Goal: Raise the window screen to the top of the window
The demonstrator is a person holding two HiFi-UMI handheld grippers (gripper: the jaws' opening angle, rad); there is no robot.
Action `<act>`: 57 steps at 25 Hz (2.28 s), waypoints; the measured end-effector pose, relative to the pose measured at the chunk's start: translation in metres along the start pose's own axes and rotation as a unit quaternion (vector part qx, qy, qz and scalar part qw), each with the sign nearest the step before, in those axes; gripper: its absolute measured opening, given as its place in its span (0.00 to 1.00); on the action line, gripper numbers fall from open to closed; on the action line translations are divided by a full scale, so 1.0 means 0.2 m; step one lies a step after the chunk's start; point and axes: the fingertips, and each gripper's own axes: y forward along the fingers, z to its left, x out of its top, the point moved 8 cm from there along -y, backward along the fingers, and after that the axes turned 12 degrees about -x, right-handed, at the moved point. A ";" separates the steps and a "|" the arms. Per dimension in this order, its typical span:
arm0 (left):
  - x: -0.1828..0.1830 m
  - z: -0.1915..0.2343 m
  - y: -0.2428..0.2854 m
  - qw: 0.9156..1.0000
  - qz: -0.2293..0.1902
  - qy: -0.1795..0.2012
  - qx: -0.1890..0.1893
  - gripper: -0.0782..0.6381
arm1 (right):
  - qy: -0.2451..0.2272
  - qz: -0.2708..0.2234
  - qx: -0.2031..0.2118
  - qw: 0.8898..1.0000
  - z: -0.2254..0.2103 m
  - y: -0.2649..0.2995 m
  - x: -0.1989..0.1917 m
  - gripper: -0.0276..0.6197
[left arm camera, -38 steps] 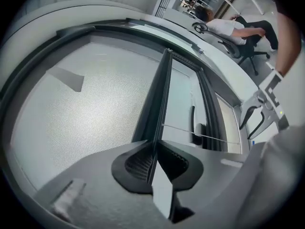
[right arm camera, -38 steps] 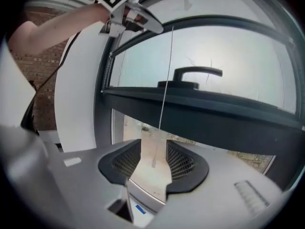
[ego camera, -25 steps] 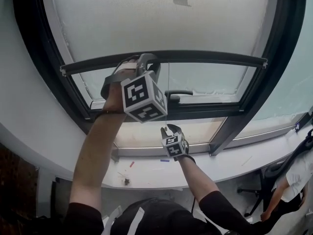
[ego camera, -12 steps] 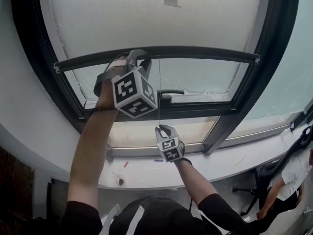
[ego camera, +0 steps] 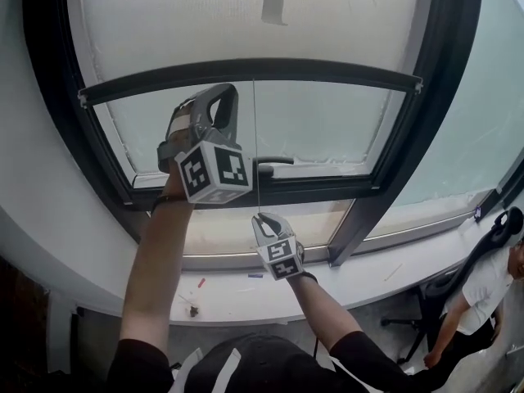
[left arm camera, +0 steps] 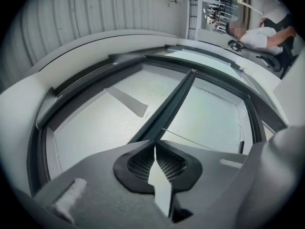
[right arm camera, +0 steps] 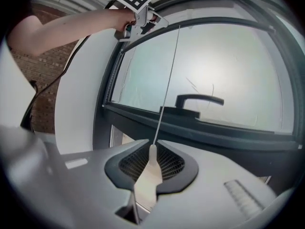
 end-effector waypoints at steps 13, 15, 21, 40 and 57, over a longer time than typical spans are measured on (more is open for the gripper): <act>-0.27 -0.24 -0.15 0.982 -0.041 -0.178 -0.050 0.12 | -0.002 -0.080 -0.023 0.997 -0.04 -0.02 0.37 0.12; -0.31 -0.26 -0.18 0.976 -0.047 -0.206 -0.053 0.12 | -0.001 -0.091 -0.028 0.995 -0.07 -0.03 0.44 0.12; -0.35 -0.29 -0.29 0.961 -0.037 -0.269 -0.058 0.12 | -0.003 -0.130 -0.040 0.991 -0.13 -0.07 0.65 0.12; -0.41 -0.36 -0.38 0.942 -0.061 -0.327 -0.050 0.12 | 0.012 -0.255 -0.063 0.965 -0.27 -0.22 1.32 0.13; -0.32 -0.38 -0.40 0.939 -0.082 -0.328 -0.054 0.12 | 0.002 -0.316 -0.101 0.943 -0.35 -0.36 1.48 0.24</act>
